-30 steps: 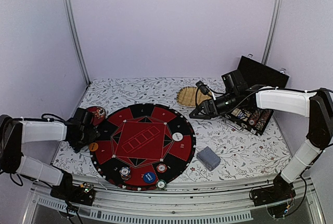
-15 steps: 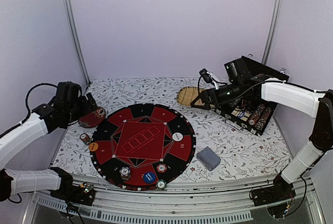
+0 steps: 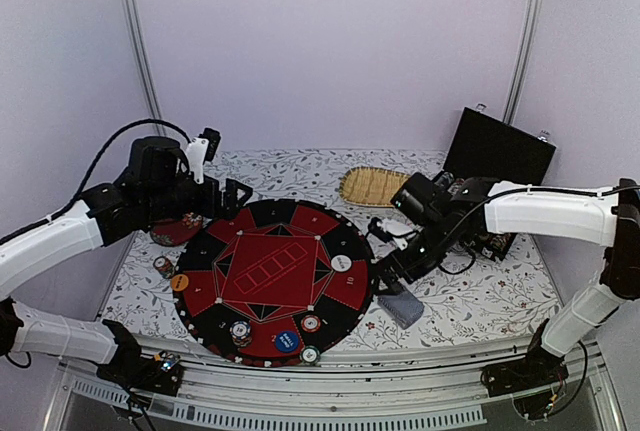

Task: Distribute texas hold em gaming equipment
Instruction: Pick up the poker card from the corner of the board, then pass from the right arm to the left, then pass from the left arm to the right

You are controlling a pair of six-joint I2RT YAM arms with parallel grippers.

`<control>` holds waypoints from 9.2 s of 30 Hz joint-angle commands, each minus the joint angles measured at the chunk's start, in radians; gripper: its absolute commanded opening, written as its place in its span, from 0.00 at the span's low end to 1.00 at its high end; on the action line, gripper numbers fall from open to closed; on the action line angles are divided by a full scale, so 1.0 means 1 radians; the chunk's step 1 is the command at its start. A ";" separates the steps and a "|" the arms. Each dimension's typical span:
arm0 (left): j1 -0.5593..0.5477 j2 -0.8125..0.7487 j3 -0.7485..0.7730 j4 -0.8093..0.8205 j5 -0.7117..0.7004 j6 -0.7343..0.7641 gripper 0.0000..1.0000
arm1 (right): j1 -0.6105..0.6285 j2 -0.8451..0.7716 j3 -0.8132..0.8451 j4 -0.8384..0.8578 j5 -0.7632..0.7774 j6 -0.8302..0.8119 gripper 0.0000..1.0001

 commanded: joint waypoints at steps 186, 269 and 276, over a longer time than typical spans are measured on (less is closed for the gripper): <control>-0.132 0.292 -0.308 0.989 0.798 -0.460 0.00 | 0.278 0.044 -0.068 0.785 0.175 -0.637 0.60; -0.139 0.073 -0.186 0.368 0.627 -0.268 0.37 | 0.266 0.062 -0.062 0.752 0.206 -0.644 0.45; -0.145 0.106 -0.169 0.389 0.639 -0.264 0.22 | 0.265 0.065 -0.059 0.750 0.205 -0.644 0.45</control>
